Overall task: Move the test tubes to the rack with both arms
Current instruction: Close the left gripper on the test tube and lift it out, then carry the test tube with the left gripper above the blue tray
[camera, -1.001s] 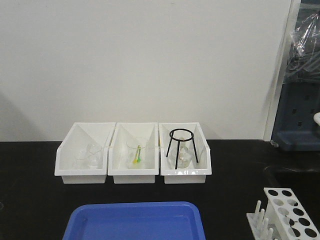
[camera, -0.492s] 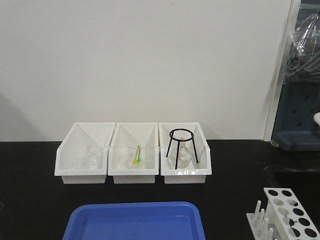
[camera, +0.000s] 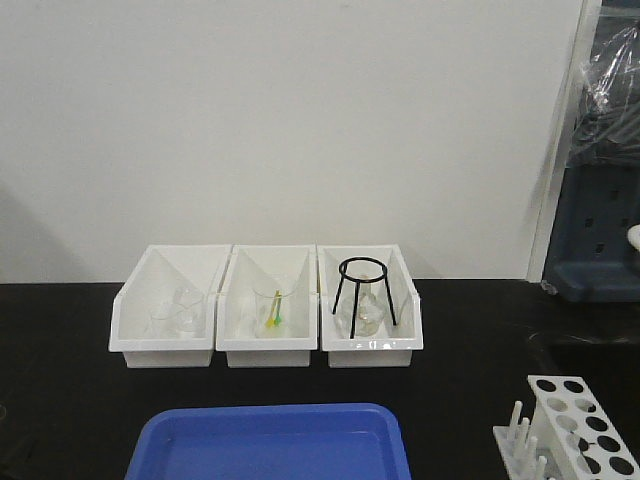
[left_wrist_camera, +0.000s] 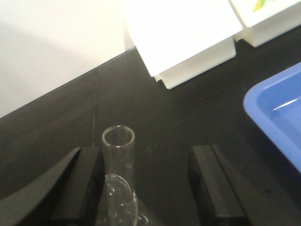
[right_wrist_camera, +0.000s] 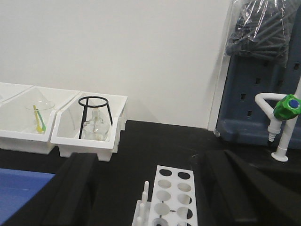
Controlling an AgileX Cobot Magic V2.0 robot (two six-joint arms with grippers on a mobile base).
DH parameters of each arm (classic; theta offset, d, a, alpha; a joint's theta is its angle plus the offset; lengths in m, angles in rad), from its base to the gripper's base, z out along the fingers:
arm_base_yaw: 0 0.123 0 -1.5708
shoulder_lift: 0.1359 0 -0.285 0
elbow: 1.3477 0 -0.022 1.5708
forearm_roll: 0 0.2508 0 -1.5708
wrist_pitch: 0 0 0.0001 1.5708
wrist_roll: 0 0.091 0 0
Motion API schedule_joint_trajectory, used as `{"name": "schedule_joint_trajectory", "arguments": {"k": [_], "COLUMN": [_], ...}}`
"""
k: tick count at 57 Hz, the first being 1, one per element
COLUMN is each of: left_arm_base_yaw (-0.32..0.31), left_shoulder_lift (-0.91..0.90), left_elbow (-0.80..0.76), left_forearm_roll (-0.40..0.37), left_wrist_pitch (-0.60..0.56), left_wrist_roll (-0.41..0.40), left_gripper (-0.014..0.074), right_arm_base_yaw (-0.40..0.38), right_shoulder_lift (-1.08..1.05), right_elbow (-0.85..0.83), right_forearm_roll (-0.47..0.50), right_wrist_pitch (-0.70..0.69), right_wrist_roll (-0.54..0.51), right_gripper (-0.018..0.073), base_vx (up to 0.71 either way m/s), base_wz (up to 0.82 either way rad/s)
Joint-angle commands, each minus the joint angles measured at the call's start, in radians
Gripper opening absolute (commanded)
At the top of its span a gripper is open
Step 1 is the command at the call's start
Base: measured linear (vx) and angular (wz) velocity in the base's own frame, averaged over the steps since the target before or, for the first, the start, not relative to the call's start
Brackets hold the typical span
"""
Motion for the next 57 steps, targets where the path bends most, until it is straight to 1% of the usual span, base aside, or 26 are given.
{"name": "schedule_joint_trajectory", "arguments": {"k": [1,8,14,20,24,35,43,51,57], "left_arm_base_yaw": [-0.001,-0.001,-0.001,-0.001,-0.001,-0.001,-0.001,-0.001,-0.001], "left_shoulder_lift": [0.018,0.057,0.085,0.112,0.125,0.133,0.137,0.138,0.153], "left_elbow": [-0.038,-0.060,-0.084,-0.100,-0.111,-0.111,-0.111,-0.111,-0.111], "left_forearm_roll": [-0.024,-0.024,-0.025,-0.026,-0.039,-0.096,-0.113,-0.112,-0.112], "left_wrist_pitch": [-0.120,-0.159,-0.159,-0.184,-0.182,-0.231,-0.231,-0.231,-0.258], "left_wrist_roll": [0.005,0.005,0.005,0.005,0.005,0.005,0.060,0.060,0.068], "left_gripper": [0.0520,0.0520,0.0520,0.0520,0.0520,0.0519,0.0519,0.0519,0.0519], "right_arm_base_yaw": [-0.002,-0.002,-0.002,-0.002,-0.002,-0.002,-0.002,-0.002,-0.002], "right_shoulder_lift": [0.012,0.012,0.012,0.012,0.012,0.012,0.012,0.012,0.012], "right_elbow": [-0.035,-0.035,-0.035,-0.035,-0.035,-0.035,-0.035,-0.035,-0.035], "right_forearm_roll": [-0.005,-0.006,-0.006,-0.006,-0.006,-0.006,-0.006,-0.006,-0.006], "right_wrist_pitch": [-0.088,-0.088,-0.085,-0.085,-0.085,-0.085,-0.085,-0.085,-0.085], "right_wrist_roll": [-0.011,-0.011,-0.011,-0.011,-0.011,-0.011,-0.011,-0.011,-0.011], "right_gripper": [0.0523,0.0522,0.0522,0.0522,0.0522,0.0522,0.0522,0.0522,0.0522], "base_vx": [0.00,0.00,0.00,0.00,0.00,0.00,0.00,0.00,0.00], "base_wz": [0.00,0.00,0.00,0.00,0.00,0.00,0.00,0.00,0.00]}}
